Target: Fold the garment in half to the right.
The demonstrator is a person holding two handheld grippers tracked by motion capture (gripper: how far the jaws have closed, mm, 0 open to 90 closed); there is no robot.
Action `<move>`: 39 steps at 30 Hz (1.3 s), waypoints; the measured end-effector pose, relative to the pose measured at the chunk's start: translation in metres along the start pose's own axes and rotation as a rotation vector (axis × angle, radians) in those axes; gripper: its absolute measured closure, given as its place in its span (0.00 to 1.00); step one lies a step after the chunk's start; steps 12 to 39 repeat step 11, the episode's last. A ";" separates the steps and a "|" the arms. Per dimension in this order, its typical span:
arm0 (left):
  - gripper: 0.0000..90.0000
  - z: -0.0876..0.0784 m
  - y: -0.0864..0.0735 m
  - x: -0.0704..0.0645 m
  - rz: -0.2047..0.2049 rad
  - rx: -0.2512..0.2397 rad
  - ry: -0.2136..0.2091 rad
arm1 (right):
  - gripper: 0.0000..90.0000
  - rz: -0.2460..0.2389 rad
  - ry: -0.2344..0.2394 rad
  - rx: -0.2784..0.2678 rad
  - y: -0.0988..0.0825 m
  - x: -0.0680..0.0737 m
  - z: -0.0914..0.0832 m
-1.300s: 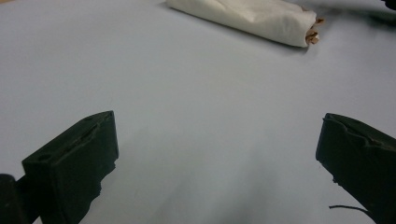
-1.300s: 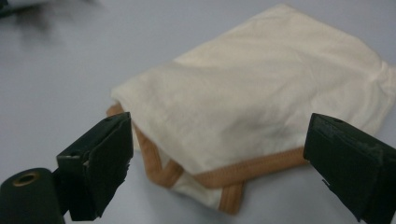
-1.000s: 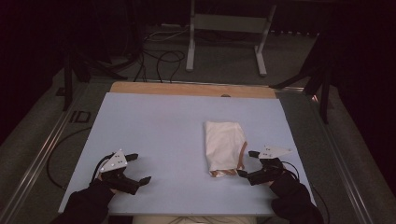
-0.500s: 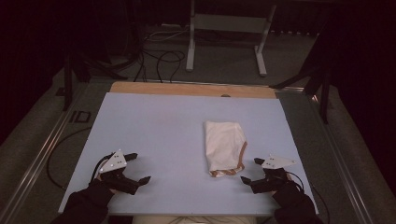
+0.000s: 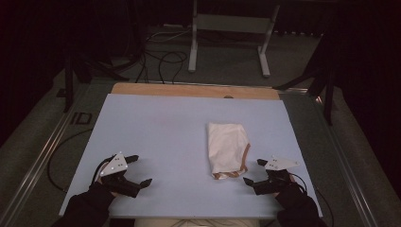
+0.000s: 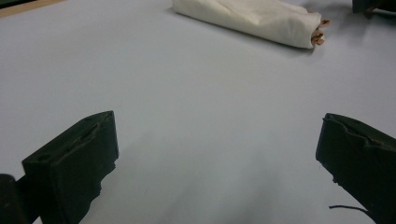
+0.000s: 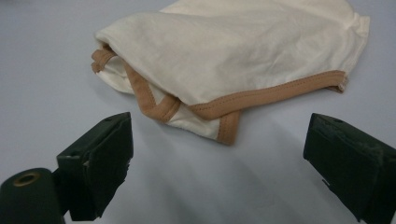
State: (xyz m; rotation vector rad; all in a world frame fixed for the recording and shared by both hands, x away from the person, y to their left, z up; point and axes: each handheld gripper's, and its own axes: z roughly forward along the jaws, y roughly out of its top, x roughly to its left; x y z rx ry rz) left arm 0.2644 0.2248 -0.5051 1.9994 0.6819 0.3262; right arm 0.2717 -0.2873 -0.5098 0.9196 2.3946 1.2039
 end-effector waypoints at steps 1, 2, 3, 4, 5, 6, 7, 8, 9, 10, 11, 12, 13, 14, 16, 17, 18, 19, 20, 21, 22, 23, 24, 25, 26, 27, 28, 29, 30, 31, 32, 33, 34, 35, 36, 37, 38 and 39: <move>0.01 0.000 0.000 0.000 -0.001 0.001 0.000 | 0.10 -0.004 -0.001 0.000 0.000 0.000 0.000; 0.01 0.000 0.000 0.000 -0.001 0.002 -0.001 | 0.10 -0.006 -0.001 -0.001 0.000 0.000 0.000; 0.01 0.000 -0.001 0.000 -0.001 0.003 -0.001 | 0.10 -0.003 0.000 -0.001 0.000 0.000 0.000; 0.01 0.000 -0.001 0.000 -0.001 0.003 -0.002 | 0.09 -0.004 0.000 0.002 0.000 0.000 0.001; 0.01 0.000 -0.001 0.000 -0.001 0.004 -0.003 | 0.10 -0.007 0.000 0.003 0.000 0.000 0.001; 0.01 0.000 0.000 0.000 0.000 0.004 -0.004 | 0.10 -0.004 0.002 0.003 0.000 0.000 0.001; 0.01 0.000 0.000 -0.001 0.002 0.004 -0.004 | 0.10 -0.004 0.001 0.004 0.000 0.000 0.001; 0.01 0.000 0.000 -0.001 0.002 0.004 -0.006 | 0.10 -0.003 0.001 0.005 0.000 0.000 0.001; 0.01 0.000 0.000 -0.001 0.003 0.002 -0.005 | 0.10 -0.004 0.003 0.006 0.000 0.000 0.001; 0.01 0.000 0.000 -0.001 0.003 0.002 -0.007 | 0.10 -0.006 0.003 0.008 0.000 0.000 0.001; 0.01 0.000 0.000 -0.001 0.002 0.002 -0.006 | 0.10 -0.006 0.002 0.008 0.000 0.000 0.001; 0.01 0.000 0.000 -0.001 0.002 0.002 -0.006 | 0.10 -0.006 0.002 0.008 0.000 0.000 0.001; 0.01 0.000 0.000 -0.001 0.002 0.002 -0.006 | 0.10 -0.006 0.002 0.008 0.000 0.000 0.001; 0.01 0.000 0.000 -0.001 0.002 0.002 -0.006 | 0.10 -0.006 0.002 0.008 0.000 0.000 0.001; 0.01 0.000 0.000 -0.001 0.002 0.002 -0.006 | 0.10 -0.006 0.002 0.008 0.000 0.000 0.001; 0.01 0.000 0.000 -0.001 0.002 0.002 -0.006 | 0.10 -0.006 0.002 0.008 0.000 0.000 0.001; 0.01 0.000 0.000 -0.001 0.002 0.002 -0.006 | 0.10 -0.006 0.002 0.008 0.000 0.000 0.001; 0.01 0.000 0.000 -0.001 0.002 0.002 -0.006 | 0.10 -0.006 0.002 0.008 0.000 0.000 0.001; 0.01 0.000 0.000 -0.001 0.002 0.002 -0.006 | 0.10 -0.006 0.002 0.008 0.000 0.000 0.001; 0.01 0.000 0.000 -0.001 0.002 0.002 -0.006 | 0.10 -0.006 0.002 0.008 0.000 0.000 0.001; 0.01 0.000 0.000 -0.001 0.002 0.002 -0.006 | 0.10 -0.006 0.002 0.008 0.000 0.000 0.001; 0.01 0.000 0.000 -0.001 0.002 0.002 -0.006 | 0.10 -0.006 0.002 0.008 0.000 0.000 0.001; 0.01 0.000 0.000 -0.001 0.002 0.002 -0.006 | 0.10 -0.006 0.002 0.008 0.000 0.000 0.001; 0.01 0.000 0.000 -0.001 0.002 0.002 -0.006 | 0.10 -0.006 0.002 0.008 0.000 0.000 0.001; 0.01 0.000 0.000 -0.001 0.002 0.002 -0.006 | 0.10 -0.006 0.002 0.008 0.000 0.000 0.001; 0.01 0.000 0.000 -0.001 0.002 0.002 -0.006 | 0.10 -0.006 0.002 0.008 0.000 0.000 0.001; 0.01 0.000 0.000 -0.001 0.002 0.002 -0.006 | 0.10 -0.006 0.002 0.008 0.000 0.000 0.001; 0.01 0.000 0.000 -0.001 0.002 0.002 -0.006 | 0.10 -0.006 0.002 0.008 0.000 0.000 0.001; 0.01 0.000 0.000 -0.001 0.002 0.002 -0.006 | 0.10 -0.006 0.002 0.008 0.000 0.000 0.001; 0.01 0.000 0.000 -0.001 0.002 0.002 -0.006 | 0.10 -0.006 0.002 0.008 0.000 0.000 0.001; 0.01 0.000 0.000 -0.001 0.002 0.002 -0.006 | 0.10 -0.006 0.002 0.008 0.000 0.000 0.001; 0.01 0.000 0.000 -0.001 0.002 0.002 -0.006 | 0.10 -0.006 0.002 0.008 0.000 0.000 0.001; 0.01 0.000 0.000 -0.001 0.002 0.002 -0.006 | 0.10 -0.006 0.002 0.008 0.000 0.000 0.001; 0.01 0.000 0.000 -0.001 0.002 0.002 -0.006 | 0.10 -0.006 0.002 0.008 0.000 0.000 0.001; 0.01 0.000 0.000 -0.001 0.002 0.002 -0.006 | 0.10 -0.006 0.002 0.008 0.000 0.000 0.001; 0.01 0.000 0.000 -0.001 0.002 0.002 -0.006 | 0.10 -0.006 0.002 0.008 0.000 0.000 0.001; 0.01 0.000 0.000 -0.001 0.002 0.002 -0.006 | 0.10 -0.006 0.002 0.008 0.000 0.000 0.001; 0.01 0.000 0.000 -0.001 0.002 0.002 -0.006 | 0.10 -0.006 0.002 0.008 0.000 0.000 0.001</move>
